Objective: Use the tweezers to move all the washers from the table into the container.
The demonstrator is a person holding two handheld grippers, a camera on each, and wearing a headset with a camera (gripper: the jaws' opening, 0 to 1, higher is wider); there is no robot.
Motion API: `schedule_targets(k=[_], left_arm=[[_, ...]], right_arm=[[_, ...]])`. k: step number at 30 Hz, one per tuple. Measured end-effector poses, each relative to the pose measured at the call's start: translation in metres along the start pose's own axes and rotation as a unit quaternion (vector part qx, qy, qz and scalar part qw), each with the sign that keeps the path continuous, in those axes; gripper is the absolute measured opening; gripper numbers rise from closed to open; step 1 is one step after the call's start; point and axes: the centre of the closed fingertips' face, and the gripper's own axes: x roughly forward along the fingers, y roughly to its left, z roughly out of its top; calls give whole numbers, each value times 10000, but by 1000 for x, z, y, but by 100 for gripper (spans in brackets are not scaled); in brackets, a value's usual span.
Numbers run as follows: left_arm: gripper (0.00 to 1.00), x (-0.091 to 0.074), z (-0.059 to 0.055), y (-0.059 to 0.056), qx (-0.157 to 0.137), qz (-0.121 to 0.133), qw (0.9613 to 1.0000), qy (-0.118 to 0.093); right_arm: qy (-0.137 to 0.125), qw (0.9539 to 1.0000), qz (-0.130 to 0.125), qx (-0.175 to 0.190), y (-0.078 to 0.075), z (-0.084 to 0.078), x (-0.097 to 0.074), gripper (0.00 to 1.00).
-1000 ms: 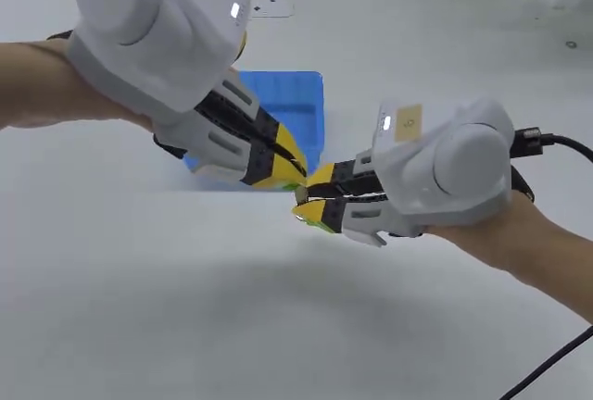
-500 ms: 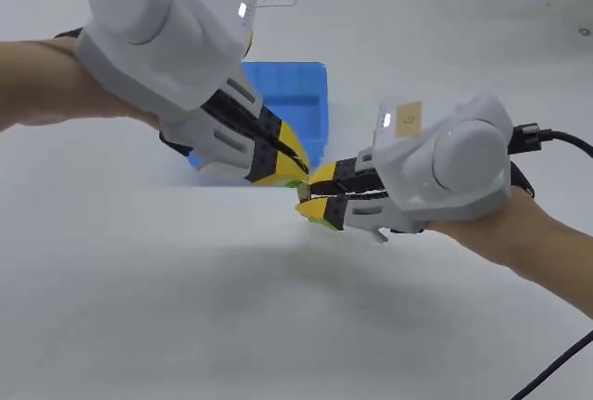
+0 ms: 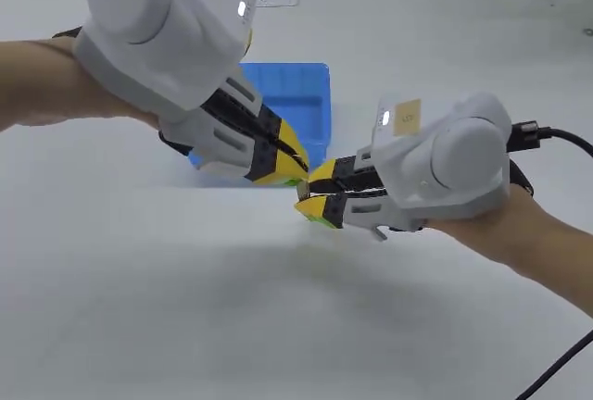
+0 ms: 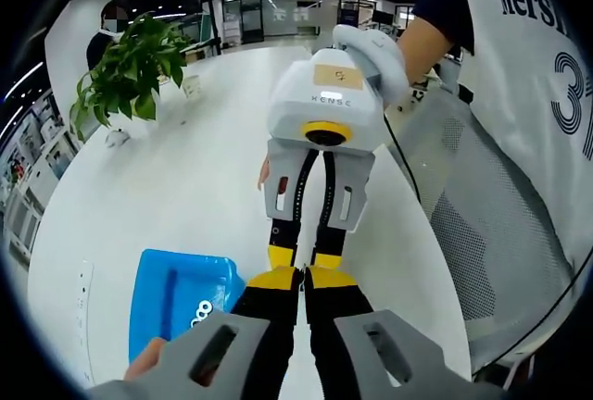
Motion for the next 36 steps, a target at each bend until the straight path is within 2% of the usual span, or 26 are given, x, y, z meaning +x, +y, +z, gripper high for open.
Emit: schedule_targets(k=[8,12,14,17,27,36], left_arm=[[6,1,-1,2,-67,-25,10000,-28],[6,2,1,4,-51,-10,10000,-52],[6,2,1,3,-57,-36,10000,-44],[6,2,0,3,-78,-55,9999,-46],[6,3,-1,5,-88,-38,9999,-35],[6,-4,-3,-1,-85,-50,9999,39]], right_arm=[[0,10000,8,42,1,-1,0,12],[118,9998,95,-98,7,-7,4,19],[83,9999,18,-148,5,-6,4,19],[-23,10000,-49,52,0,-5,3,15],[-111,9996,-76,231,-1,-4,3,10],[-38,9999,-70,101,4,0,-1,10]])
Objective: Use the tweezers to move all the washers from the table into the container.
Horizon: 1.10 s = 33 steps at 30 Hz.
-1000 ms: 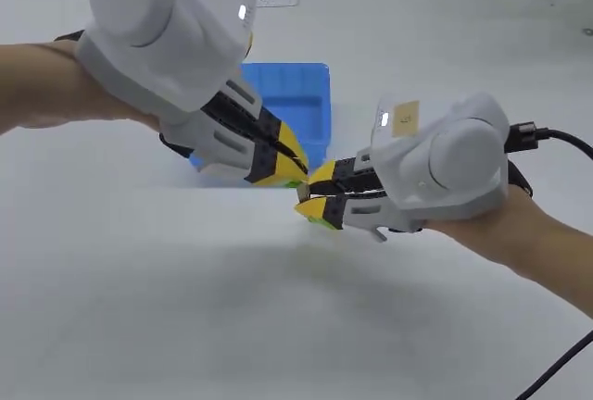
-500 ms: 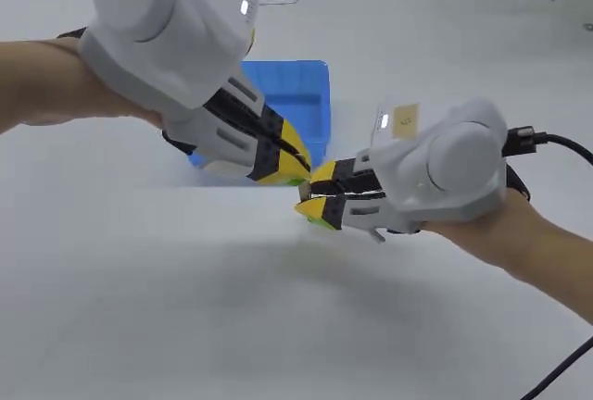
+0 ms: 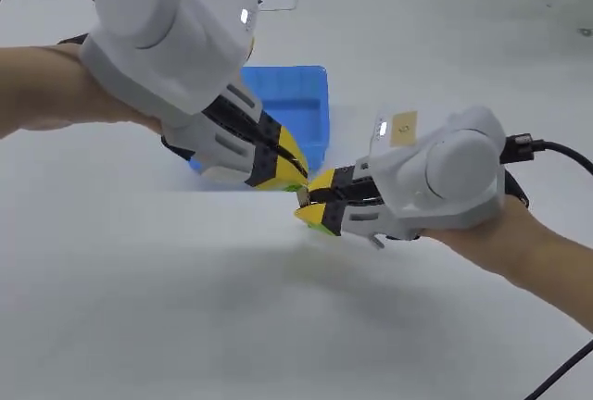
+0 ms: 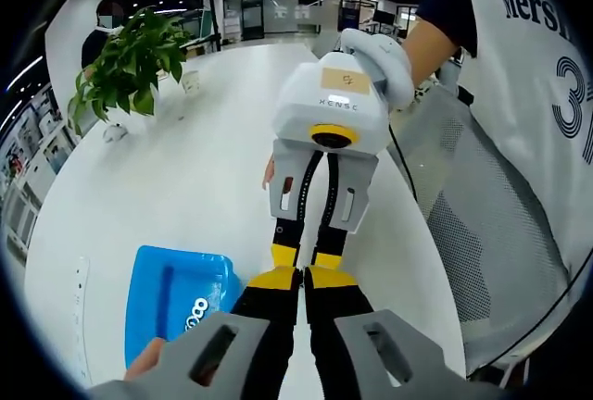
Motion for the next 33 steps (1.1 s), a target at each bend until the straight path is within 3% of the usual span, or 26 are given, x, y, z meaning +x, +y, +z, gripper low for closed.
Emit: schedule_targets(k=[12,13,17,27,33], left_arm=[[6,-28,17,-6,164,188,9997,-43],[6,-31,12,-4,186,212,9996,-45],[6,-42,16,-3,248,296,9992,-52],[6,-71,25,11,473,565,9973,-67],[6,-83,28,26,597,685,9959,-29]], right_arm=[[-154,9995,-112,-263,1,32,-9,10],[-168,9994,-121,-293,1,36,-11,10],[-205,9988,-173,-419,-2,48,-15,10],[-363,9963,-322,-705,-14,80,-21,10],[-444,9946,-409,-841,-30,93,-19,10]])
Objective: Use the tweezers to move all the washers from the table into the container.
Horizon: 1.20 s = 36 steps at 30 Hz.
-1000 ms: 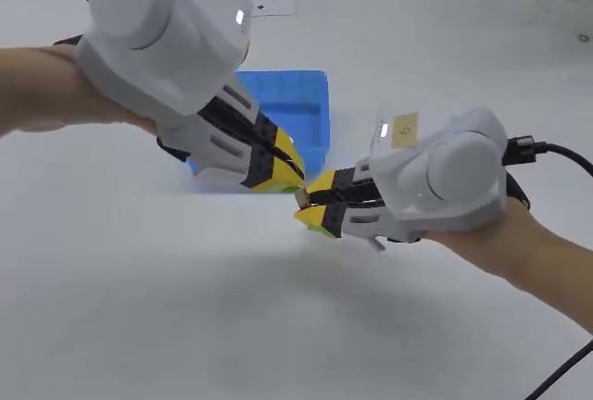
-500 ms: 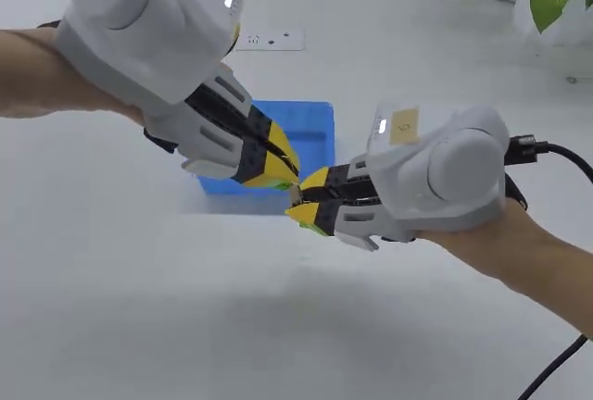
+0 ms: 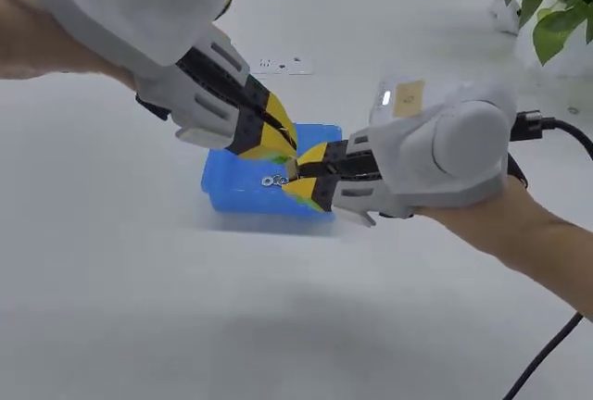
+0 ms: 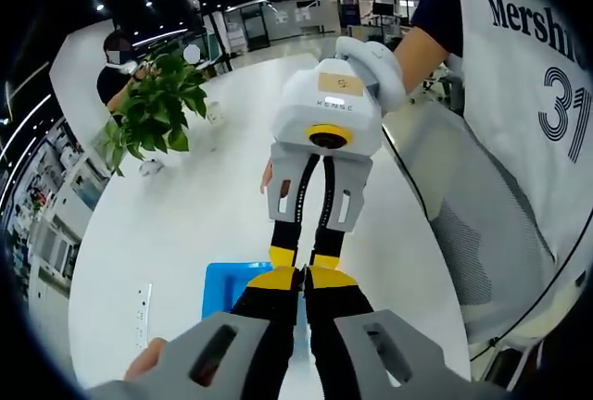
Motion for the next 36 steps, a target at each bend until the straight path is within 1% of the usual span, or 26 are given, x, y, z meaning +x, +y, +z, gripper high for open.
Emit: schedule_targets(k=[1,3,4,6,8,10,12,15,17,21,23,28,36], left_arm=[[6,0,-1,5,57,45,10000,-2],[6,0,-4,13,41,63,10000,-1],[6,0,-5,18,61,98,9999,-2],[6,1,-7,25,80,130,9999,3],[6,4,-11,31,165,161,9997,72],[6,7,-13,35,153,157,9997,77],[6,11,-19,41,104,158,9998,84],[6,21,-30,47,5,146,9998,122],[7,26,-36,46,-141,78,9998,116],[7,38,-49,48,-277,-16,9995,144],[7,43,-53,50,-330,-38,9993,148],[7,50,-59,54,-400,-76,9990,167],[7,54,-66,55,-453,-138,9987,212]], right_arm=[[9,10000,-43,-66,-5,1,2,10],[40,9999,-56,-130,-13,0,5,10],[45,9999,-69,-145,-17,0,6,10],[55,9998,-65,-173,-24,-1,10,10],[117,9996,-69,-265,-30,-5,14,10],[137,9996,-46,-259,-35,-9,19,10],[165,9995,-33,-250,-39,-14,23,10],[249,9995,5,-190,-42,-25,32,10],[307,9994,68,-141,-42,-33,38,10],[418,9988,228,-99,-39,-48,48,10],[463,9986,252,-87,-40,-54,51,10],[507,9983,283,4,-43,-63,56,10],[544,9980,300,78,-43,-68,61,10]])
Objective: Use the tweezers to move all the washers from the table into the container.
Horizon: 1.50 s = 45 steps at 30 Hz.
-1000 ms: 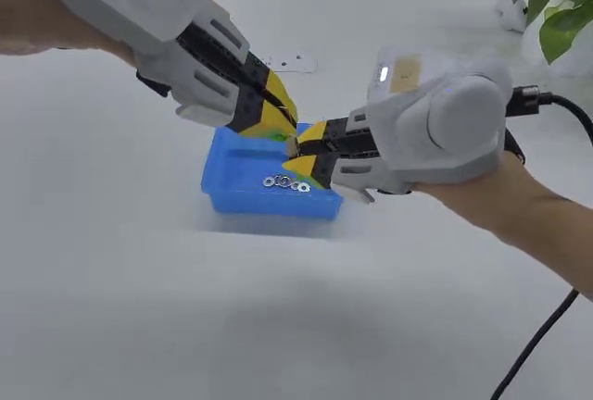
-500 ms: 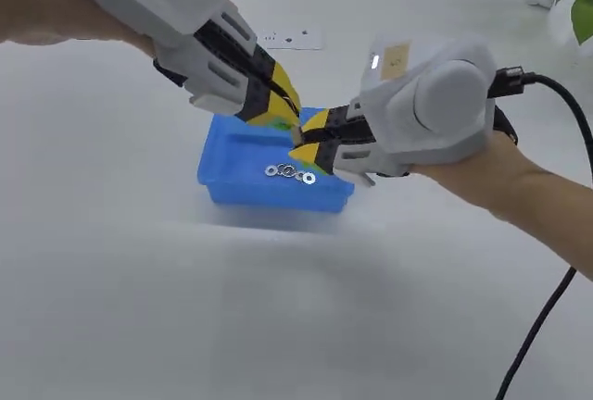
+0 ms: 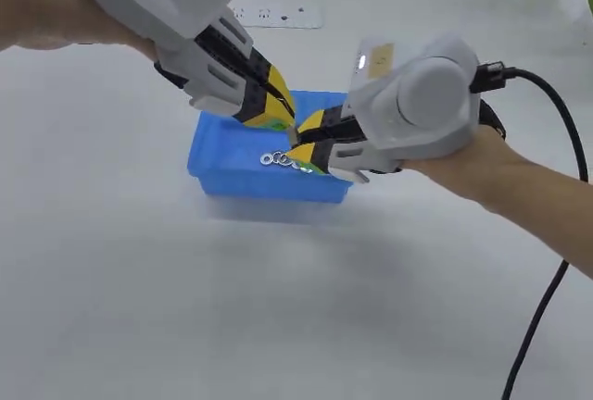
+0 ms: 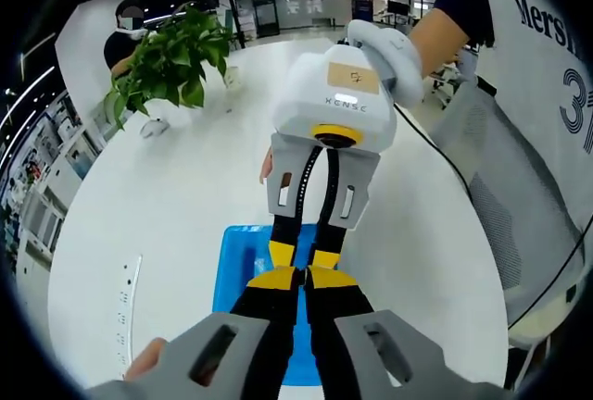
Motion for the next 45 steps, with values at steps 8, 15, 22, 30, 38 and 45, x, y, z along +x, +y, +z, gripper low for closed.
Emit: schedule_targets(k=[8,15,22,30,38,45], left_arm=[[7,0,1,0,23,17,10000,-11],[7,-10,8,-1,5,97,9999,-104],[6,-26,13,-6,105,248,9996,-87],[7,-48,21,-18,169,434,9988,-117],[7,-63,15,-42,64,575,9982,-162],[7,-60,7,-64,-53,598,9980,-189]], right_arm=[[18,10000,-52,35,-1,-1,-2,11],[-86,9998,-147,52,-3,6,-11,11],[-134,9995,-267,-38,0,19,-26,9],[-247,9987,-356,-250,9,41,-46,8],[-287,9983,-263,-439,35,60,-64,8],[-106,9981,-70,-602,58,61,-67,8]])
